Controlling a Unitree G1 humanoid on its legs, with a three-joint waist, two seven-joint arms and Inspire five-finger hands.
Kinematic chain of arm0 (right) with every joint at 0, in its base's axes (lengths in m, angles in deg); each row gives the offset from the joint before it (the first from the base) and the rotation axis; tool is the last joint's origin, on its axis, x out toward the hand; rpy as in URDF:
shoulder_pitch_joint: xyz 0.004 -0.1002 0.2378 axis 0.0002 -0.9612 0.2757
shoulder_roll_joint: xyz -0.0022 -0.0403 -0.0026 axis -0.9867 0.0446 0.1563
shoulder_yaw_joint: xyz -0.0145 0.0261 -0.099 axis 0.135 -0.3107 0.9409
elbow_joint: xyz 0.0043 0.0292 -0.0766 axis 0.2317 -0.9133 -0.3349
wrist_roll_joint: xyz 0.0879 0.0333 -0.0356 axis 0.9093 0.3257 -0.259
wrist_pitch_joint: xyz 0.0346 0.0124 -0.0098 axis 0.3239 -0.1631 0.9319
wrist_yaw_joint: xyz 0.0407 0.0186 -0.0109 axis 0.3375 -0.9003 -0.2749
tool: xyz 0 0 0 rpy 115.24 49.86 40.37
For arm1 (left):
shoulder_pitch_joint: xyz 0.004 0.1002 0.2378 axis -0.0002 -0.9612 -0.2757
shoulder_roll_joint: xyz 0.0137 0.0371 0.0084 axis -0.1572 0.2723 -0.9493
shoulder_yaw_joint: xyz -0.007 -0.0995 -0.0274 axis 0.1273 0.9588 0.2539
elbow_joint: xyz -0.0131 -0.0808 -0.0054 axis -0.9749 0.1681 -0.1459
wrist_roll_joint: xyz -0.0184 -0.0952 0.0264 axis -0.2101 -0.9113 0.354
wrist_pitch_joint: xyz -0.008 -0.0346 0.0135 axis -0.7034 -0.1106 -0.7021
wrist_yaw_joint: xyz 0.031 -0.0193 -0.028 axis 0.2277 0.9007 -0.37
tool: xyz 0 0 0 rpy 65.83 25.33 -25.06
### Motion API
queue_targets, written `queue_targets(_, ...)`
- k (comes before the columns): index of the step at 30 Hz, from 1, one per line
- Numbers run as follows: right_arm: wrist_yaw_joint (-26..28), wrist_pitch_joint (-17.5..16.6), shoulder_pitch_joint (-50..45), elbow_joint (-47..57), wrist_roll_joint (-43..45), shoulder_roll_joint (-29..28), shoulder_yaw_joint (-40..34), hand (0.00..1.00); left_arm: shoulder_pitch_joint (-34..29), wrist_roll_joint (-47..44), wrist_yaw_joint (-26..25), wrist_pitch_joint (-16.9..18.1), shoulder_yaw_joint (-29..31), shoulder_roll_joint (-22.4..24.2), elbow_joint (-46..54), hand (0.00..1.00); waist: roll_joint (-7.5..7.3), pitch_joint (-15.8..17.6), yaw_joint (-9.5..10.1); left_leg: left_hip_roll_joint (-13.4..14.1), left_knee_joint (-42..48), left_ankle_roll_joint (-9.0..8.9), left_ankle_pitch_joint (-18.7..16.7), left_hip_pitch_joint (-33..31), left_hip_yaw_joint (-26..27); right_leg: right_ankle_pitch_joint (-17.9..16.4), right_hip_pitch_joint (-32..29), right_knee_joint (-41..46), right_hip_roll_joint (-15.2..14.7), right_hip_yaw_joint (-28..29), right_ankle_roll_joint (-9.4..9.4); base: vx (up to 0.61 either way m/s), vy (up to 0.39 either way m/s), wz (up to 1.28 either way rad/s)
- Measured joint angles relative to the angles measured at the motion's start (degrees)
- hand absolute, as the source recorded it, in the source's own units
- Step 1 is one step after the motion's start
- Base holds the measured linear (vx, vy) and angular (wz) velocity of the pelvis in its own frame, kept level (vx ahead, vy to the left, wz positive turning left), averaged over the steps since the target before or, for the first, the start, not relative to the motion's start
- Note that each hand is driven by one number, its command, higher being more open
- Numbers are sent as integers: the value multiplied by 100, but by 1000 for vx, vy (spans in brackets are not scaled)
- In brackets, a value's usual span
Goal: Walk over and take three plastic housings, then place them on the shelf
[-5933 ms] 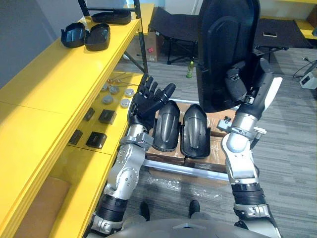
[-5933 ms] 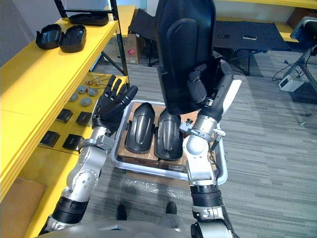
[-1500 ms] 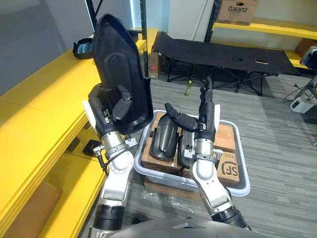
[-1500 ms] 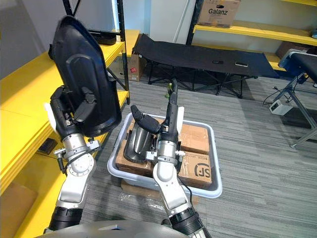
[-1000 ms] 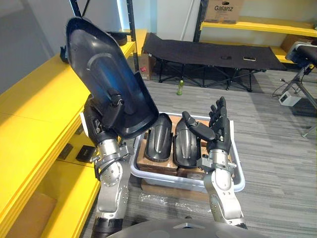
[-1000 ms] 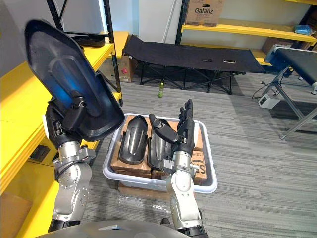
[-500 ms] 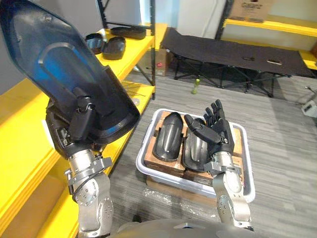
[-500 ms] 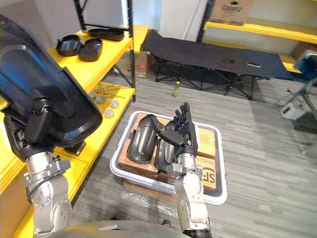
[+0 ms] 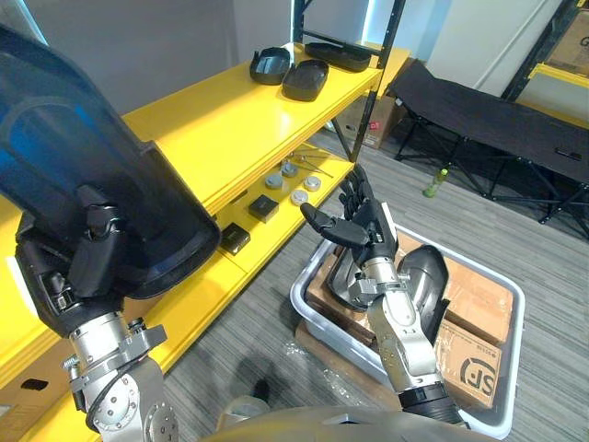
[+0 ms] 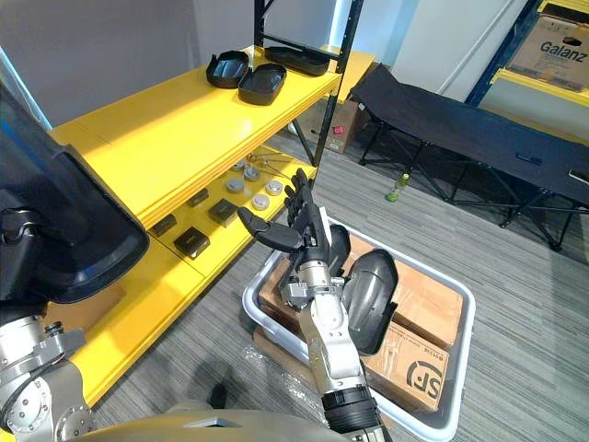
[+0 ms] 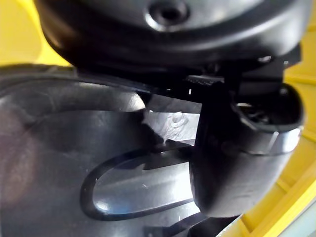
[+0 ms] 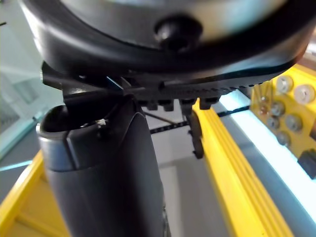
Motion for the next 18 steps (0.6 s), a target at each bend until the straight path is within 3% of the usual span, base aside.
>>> queue_targets(5,219,0,13,2,-418,374,-1,100,5,245,120,-6,177,-106,0,0,-13,71,-32,1,322,37,-186,-97,46,-14,15,4,-3,71,-22,24,7,-10)
queue_targets(9,362,5,19,16,-416,643,-163,100,27,220,53,-4,378,-77,0,0,106,177,-42,19,1064,-16,-495,-490,-211,-176,52,185,70,-109,-70,16,-25,29)
queue_targets(12,366,15,21,16,-554,657,-277,100,15,123,78,-4,381,-12,-1,0,224,344,-29,46,1171,-32,-511,-503,-342,-450,231,507,73,-464,-87,-25,-63,63)
queue_targets(14,362,25,7,37,-843,657,-317,100,19,6,130,-4,380,9,-1,0,269,407,-87,342,1205,291,-649,-521,458,-545,391,623,46,-824,-93,-49,-62,96)
queue_targets(16,364,25,7,151,-863,787,-503,100,62,-45,220,-4,161,-10,-12,0,374,467,-306,798,1235,444,-477,-572,1775,-674,533,830,-95,-1306,-63,-4,-26,129)
queue_targets(17,364,25,7,175,-859,824,-580,100,61,-46,245,-4,102,-11,-12,0,410,465,-322,835,1226,440,-362,-567,1952,-737,530,922,-137,-1347,-25,10,60,94)
queue_targets(18,370,25,7,195,-837,859,-736,100,61,-62,300,-5,34,-14,-13,0,485,459,-338,794,1112,152,-111,-538,1959,-846,527,1092,-214,-1429,63,10,54,54)
